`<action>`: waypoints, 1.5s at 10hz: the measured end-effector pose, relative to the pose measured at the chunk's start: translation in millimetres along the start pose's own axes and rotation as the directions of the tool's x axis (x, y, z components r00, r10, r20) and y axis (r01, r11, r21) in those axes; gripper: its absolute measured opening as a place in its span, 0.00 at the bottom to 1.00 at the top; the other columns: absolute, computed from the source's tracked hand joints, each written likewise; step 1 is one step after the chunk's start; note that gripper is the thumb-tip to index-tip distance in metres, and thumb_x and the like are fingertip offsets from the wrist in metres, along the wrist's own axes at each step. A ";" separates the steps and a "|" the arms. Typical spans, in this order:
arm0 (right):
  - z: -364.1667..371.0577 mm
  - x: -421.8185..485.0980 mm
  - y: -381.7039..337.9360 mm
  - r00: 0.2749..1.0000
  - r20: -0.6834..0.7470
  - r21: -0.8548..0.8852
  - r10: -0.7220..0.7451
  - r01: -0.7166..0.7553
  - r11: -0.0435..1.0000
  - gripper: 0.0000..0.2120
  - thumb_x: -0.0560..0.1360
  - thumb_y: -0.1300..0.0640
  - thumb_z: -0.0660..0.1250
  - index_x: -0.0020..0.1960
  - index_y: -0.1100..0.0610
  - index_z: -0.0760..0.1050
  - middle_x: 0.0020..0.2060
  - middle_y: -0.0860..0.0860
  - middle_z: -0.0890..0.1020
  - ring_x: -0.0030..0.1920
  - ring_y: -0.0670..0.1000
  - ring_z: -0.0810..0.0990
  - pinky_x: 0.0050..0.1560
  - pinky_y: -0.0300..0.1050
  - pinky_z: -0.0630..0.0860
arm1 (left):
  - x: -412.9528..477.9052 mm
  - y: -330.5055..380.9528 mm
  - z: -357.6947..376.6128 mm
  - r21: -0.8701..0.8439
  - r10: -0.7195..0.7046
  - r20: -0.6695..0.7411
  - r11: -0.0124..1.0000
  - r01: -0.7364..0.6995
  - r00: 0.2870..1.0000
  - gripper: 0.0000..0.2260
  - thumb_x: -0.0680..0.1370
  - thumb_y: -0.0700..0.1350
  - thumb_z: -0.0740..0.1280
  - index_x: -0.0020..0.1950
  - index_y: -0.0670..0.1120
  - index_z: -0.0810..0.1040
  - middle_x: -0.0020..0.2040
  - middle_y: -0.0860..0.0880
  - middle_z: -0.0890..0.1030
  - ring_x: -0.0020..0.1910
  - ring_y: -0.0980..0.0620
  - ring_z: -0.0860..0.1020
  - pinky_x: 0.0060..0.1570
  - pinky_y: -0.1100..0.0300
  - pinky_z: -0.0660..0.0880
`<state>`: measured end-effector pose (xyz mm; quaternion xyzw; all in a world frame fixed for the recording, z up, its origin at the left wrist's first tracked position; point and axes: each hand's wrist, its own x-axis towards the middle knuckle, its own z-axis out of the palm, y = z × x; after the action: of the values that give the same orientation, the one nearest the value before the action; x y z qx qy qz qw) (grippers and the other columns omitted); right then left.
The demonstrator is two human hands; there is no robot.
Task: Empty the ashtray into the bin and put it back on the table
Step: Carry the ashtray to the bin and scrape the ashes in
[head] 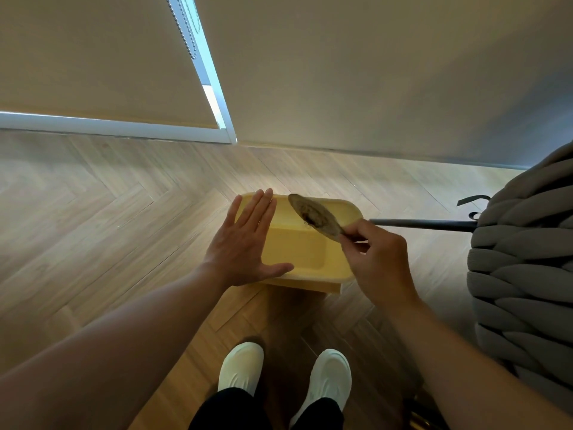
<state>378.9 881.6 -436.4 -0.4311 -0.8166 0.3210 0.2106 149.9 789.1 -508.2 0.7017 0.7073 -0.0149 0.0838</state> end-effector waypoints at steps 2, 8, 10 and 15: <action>8.6 -9.9 8.3 0.941 0.083 -0.313 -0.329 0.338 0.887 0.07 0.73 0.65 0.74 0.50 0.66 0.83 0.41 0.60 0.84 0.40 0.56 0.82 0.41 0.49 0.83 | 1.8 0.5 -1.1 0.005 0.003 -0.004 1.000 -0.003 1.000 0.54 0.70 0.79 0.50 0.79 0.37 0.52 0.81 0.39 0.50 0.80 0.43 0.47 0.75 0.38 0.52; 12.8 -20.6 18.3 0.915 0.098 -0.379 -0.391 0.397 0.836 0.11 0.72 0.66 0.74 0.53 0.67 0.83 0.48 0.62 0.85 0.50 0.60 0.84 0.45 0.55 0.84 | -0.4 1.0 -0.6 -0.018 0.010 -0.027 1.000 -0.011 1.000 0.53 0.70 0.78 0.51 0.78 0.36 0.54 0.81 0.39 0.52 0.80 0.42 0.49 0.75 0.38 0.53; 11.9 -21.5 18.2 0.914 0.095 -0.377 -0.394 0.399 0.836 0.11 0.71 0.66 0.75 0.53 0.67 0.83 0.48 0.62 0.86 0.50 0.60 0.85 0.45 0.55 0.84 | -0.3 0.2 -0.6 -0.020 0.009 -0.027 1.000 -0.010 1.000 0.53 0.70 0.78 0.51 0.78 0.36 0.54 0.81 0.39 0.52 0.80 0.42 0.48 0.75 0.38 0.53; 3.3 -20.6 11.8 0.982 -0.001 -0.272 -0.187 0.180 0.945 0.09 0.72 0.64 0.74 0.52 0.64 0.83 0.44 0.58 0.86 0.43 0.55 0.85 0.48 0.45 0.80 | -1.5 3.7 -5.1 -0.051 -0.003 -0.014 0.999 0.002 1.000 0.53 0.70 0.78 0.52 0.79 0.37 0.53 0.80 0.38 0.52 0.80 0.42 0.49 0.75 0.38 0.53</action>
<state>394.6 868.2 -448.4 -0.3822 -0.8865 0.1794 0.1895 153.1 788.4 -502.5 0.6985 0.7090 0.0079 0.0963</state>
